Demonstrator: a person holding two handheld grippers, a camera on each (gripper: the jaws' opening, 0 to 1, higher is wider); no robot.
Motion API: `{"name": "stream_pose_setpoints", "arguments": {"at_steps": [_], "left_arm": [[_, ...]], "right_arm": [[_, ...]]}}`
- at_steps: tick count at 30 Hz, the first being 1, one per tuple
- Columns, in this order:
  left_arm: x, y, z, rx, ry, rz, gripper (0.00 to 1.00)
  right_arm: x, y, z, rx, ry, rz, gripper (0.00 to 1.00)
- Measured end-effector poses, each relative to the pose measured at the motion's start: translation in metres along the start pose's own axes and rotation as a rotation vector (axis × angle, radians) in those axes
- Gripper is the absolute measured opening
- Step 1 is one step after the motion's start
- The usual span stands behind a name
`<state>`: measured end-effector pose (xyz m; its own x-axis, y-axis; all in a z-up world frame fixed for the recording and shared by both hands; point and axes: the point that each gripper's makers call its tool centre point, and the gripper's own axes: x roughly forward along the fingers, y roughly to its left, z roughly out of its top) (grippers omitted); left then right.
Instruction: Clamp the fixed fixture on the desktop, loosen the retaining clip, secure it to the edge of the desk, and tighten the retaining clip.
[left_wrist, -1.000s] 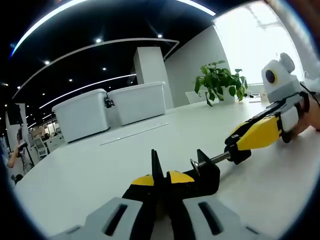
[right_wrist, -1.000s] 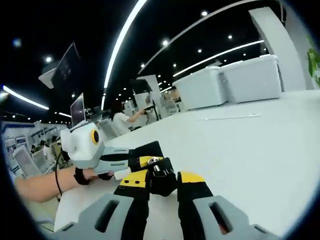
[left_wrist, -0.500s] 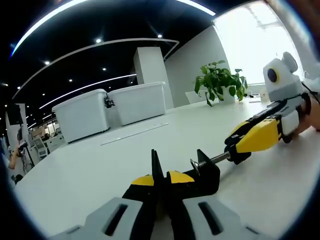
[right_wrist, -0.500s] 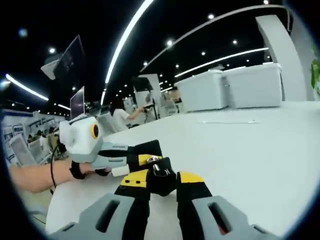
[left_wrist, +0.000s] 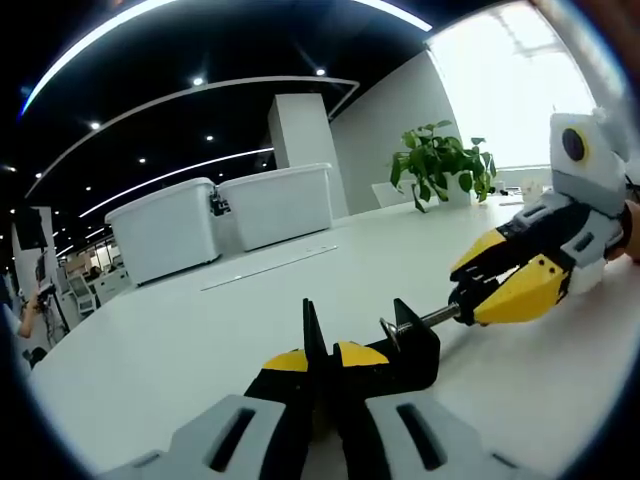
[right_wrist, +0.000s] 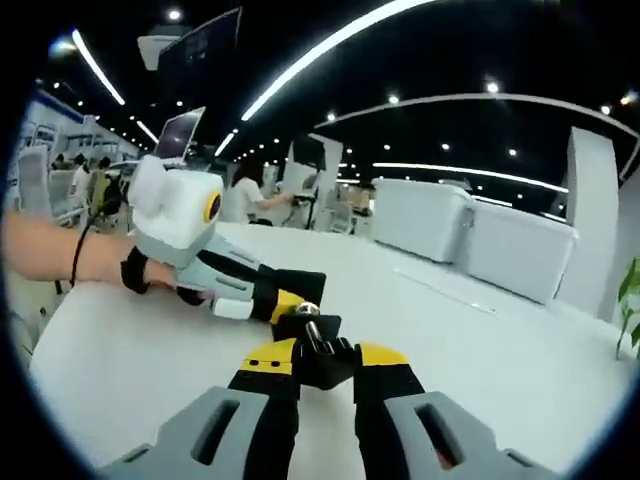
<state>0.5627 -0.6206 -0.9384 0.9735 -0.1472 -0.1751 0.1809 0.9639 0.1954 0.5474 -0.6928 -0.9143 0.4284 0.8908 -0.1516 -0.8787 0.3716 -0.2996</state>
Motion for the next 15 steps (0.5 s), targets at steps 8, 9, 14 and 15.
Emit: {"name": "stream_pose_setpoints", "arguments": {"at_steps": [8, 9, 14, 15], "left_arm": [[0.0002, 0.0004, 0.0002, 0.001, -0.001, 0.002, 0.08], [0.0001, 0.0004, 0.0002, 0.0, -0.001, 0.002, 0.08], [0.0001, -0.0001, 0.0003, -0.002, -0.003, -0.001, 0.08], [0.0001, -0.0002, 0.0003, -0.002, -0.003, -0.001, 0.08]], "right_arm": [[0.0, 0.005, 0.0003, -0.137, 0.006, -0.015, 0.2], [-0.0001, 0.0053, 0.0004, -0.15, 0.007, -0.017, 0.2], [-0.0012, 0.0093, 0.0012, -0.286, 0.01, -0.024, 0.2], [-0.0012, 0.01, 0.0006, -0.292, 0.011, -0.024, 0.2]]}}
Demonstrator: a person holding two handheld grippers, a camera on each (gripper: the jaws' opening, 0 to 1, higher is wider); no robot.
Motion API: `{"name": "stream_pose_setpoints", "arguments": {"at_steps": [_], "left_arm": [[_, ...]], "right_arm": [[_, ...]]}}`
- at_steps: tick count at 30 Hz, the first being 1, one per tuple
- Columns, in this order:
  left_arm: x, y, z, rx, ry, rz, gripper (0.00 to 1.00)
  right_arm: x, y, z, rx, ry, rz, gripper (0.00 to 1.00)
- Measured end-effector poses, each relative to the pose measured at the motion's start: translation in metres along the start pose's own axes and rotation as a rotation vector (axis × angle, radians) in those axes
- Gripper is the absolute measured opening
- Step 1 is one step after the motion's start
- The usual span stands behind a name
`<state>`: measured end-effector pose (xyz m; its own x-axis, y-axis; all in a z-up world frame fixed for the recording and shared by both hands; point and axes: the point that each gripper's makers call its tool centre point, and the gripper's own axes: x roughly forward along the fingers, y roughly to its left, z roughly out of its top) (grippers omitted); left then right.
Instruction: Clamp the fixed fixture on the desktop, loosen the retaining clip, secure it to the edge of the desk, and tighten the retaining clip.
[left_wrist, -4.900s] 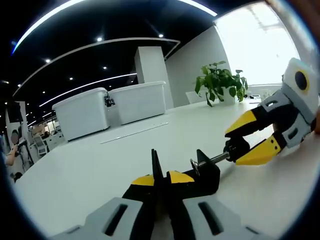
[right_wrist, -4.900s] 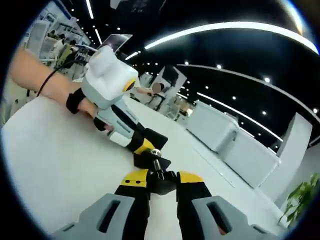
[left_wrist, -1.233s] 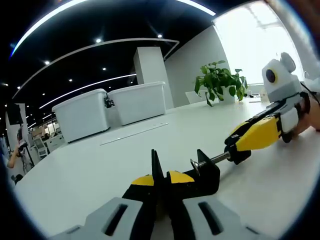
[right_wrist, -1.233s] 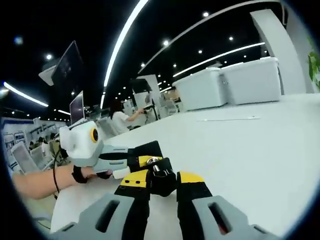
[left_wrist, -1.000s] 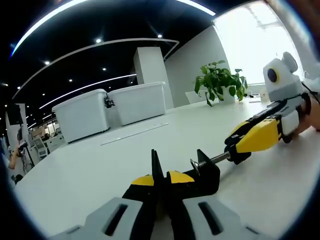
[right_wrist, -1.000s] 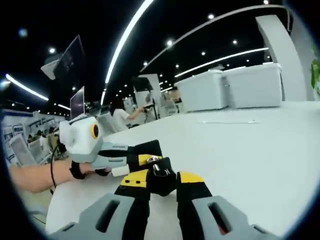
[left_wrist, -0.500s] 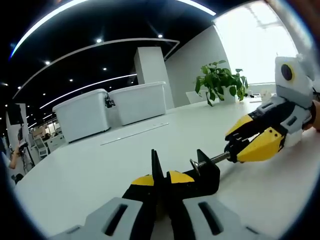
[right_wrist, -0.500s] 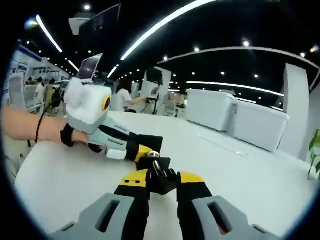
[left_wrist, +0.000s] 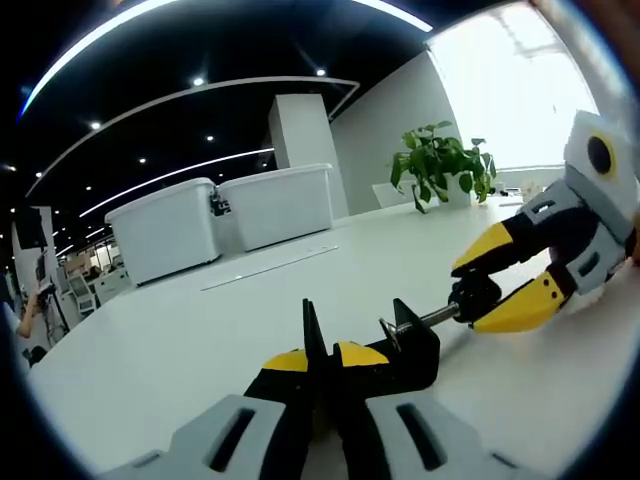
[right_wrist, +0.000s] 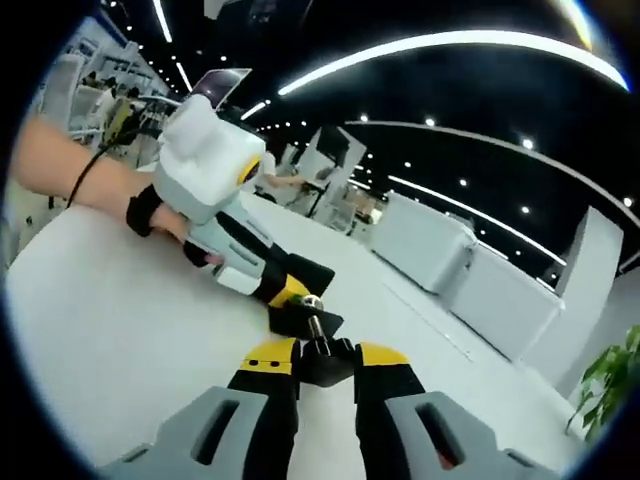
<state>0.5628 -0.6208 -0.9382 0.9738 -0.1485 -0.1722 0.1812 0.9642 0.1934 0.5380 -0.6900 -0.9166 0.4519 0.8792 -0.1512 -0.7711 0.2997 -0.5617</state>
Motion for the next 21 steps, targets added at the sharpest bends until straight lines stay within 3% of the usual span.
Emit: {"name": "stream_pose_setpoints", "arguments": {"at_steps": [3, 17, 21], "left_arm": [[-0.0001, 0.0006, -0.0002, -0.001, 0.003, 0.003, 0.08], [0.0, 0.0006, 0.0005, 0.003, -0.007, -0.001, 0.08], [0.0002, 0.0008, 0.0, -0.01, -0.003, 0.002, 0.08]], "right_arm": [[0.0008, 0.0009, 0.0002, -0.026, 0.0, -0.001, 0.2], [0.0007, 0.0085, 0.0006, -0.357, 0.025, -0.018, 0.21], [0.0016, 0.0082, 0.0008, -0.388, 0.035, -0.02, 0.2]]}}
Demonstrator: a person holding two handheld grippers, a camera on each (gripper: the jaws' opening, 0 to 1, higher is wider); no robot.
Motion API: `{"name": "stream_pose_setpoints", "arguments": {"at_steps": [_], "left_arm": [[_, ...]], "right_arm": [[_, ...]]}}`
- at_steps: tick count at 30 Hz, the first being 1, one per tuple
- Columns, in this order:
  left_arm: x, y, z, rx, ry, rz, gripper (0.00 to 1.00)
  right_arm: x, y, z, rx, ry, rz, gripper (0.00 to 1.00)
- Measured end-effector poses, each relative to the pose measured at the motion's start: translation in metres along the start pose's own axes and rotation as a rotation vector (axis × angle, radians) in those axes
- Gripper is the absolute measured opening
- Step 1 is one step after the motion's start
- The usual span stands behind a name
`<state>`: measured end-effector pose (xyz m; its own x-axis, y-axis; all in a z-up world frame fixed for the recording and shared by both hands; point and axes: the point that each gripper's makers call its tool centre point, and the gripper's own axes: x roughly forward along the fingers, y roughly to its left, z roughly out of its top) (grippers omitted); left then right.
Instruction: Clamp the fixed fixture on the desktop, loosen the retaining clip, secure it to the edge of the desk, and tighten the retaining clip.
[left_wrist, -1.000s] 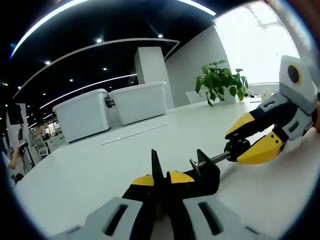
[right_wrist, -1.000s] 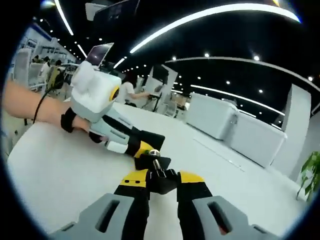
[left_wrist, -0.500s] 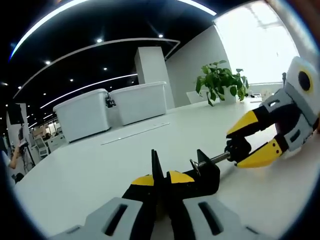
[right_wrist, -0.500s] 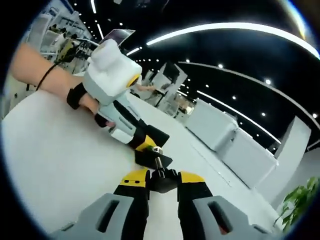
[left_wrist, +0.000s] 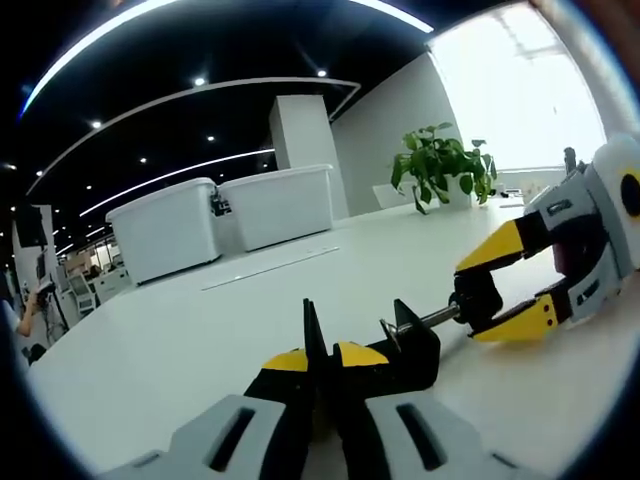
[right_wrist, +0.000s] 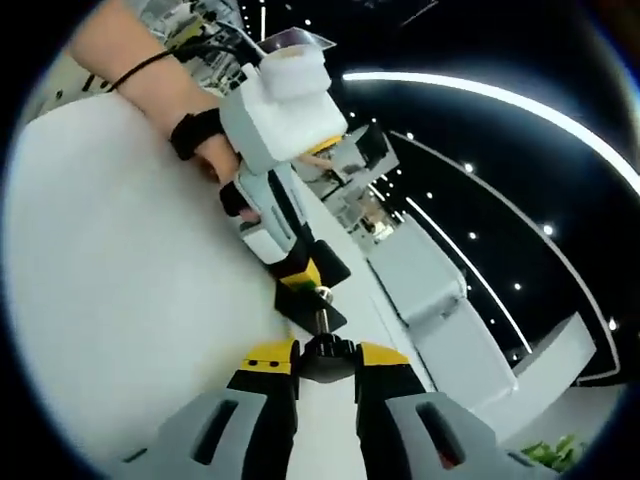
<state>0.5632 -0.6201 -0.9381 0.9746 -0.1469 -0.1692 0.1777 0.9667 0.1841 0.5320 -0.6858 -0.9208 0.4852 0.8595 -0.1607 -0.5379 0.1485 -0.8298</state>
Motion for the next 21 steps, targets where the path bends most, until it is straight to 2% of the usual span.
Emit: {"name": "stream_pose_setpoints", "arguments": {"at_steps": [9, 16, 21], "left_arm": [[-0.0001, 0.0, 0.0002, -0.003, -0.006, -0.006, 0.08], [0.0, 0.0001, 0.0008, -0.001, -0.009, -0.008, 0.08], [-0.0002, 0.0004, 0.0011, -0.004, -0.009, -0.008, 0.08]], "right_arm": [[-0.0045, 0.0021, 0.0032, -0.032, -0.006, -0.004, 0.2], [-0.0071, 0.0065, 0.0089, -0.182, 0.0, -0.003, 0.19], [-0.0071, 0.0059, 0.0097, -0.181, -0.007, -0.005, 0.18]]}}
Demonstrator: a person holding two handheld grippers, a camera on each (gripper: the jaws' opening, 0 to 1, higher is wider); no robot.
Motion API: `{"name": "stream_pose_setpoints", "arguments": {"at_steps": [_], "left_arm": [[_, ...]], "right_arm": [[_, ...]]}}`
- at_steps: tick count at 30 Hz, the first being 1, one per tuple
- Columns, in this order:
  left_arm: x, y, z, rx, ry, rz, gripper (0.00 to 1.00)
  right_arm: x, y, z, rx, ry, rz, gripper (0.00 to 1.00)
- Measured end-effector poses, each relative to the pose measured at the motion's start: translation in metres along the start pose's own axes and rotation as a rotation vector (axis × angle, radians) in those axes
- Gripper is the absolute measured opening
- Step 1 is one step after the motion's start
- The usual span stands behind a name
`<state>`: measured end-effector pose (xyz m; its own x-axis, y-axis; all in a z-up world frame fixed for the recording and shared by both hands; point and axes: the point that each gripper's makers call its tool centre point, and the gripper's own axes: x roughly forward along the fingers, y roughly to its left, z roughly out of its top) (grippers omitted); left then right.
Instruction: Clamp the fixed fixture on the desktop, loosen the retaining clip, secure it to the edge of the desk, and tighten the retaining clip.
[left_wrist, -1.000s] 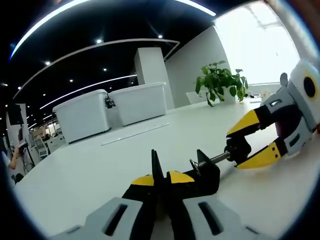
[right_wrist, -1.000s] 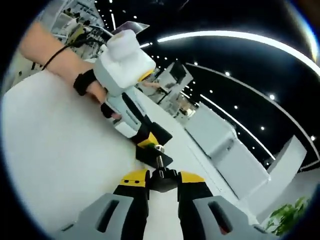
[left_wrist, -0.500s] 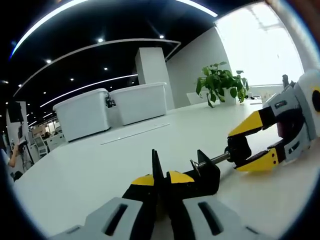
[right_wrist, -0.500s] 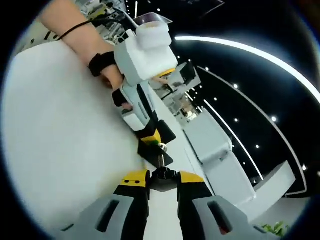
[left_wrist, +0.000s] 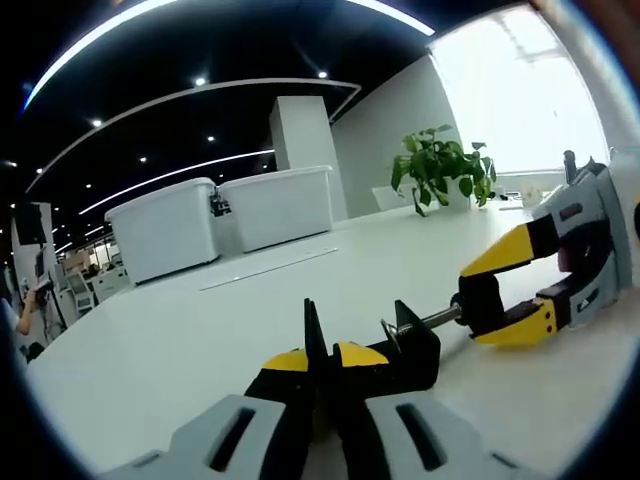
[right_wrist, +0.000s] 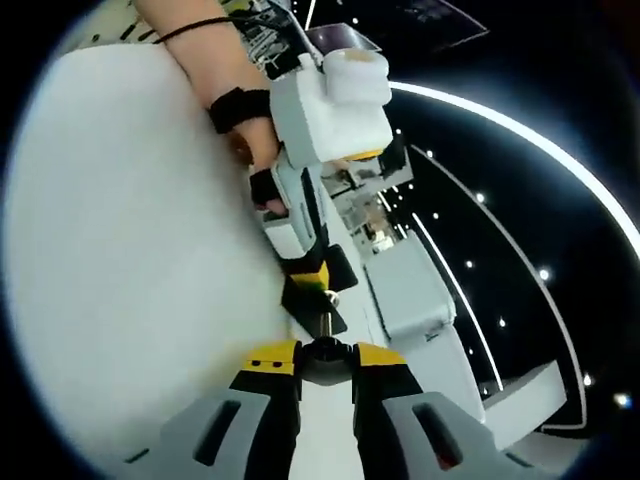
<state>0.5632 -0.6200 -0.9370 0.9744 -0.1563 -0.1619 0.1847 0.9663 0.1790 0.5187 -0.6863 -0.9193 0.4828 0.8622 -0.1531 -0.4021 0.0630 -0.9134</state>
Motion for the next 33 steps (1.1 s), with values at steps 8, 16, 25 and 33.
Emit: {"name": "stream_pose_setpoints", "arguments": {"at_steps": [8, 16, 25, 33], "left_arm": [[0.005, 0.004, 0.001, 0.001, 0.001, -0.001, 0.08], [0.009, 0.007, 0.002, 0.005, -0.001, -0.001, 0.08], [0.009, 0.009, 0.004, 0.011, -0.003, 0.0, 0.08], [0.01, 0.009, 0.005, 0.013, -0.004, -0.001, 0.08]], "right_arm": [[0.002, -0.006, -0.004, 0.145, -0.006, -0.002, 0.2], [0.003, -0.019, -0.02, 0.777, -0.011, 0.045, 0.33], [0.003, -0.031, -0.032, 1.366, -0.103, 0.071, 0.28], [0.021, -0.03, -0.044, 1.355, -0.047, 0.098, 0.26]]}}
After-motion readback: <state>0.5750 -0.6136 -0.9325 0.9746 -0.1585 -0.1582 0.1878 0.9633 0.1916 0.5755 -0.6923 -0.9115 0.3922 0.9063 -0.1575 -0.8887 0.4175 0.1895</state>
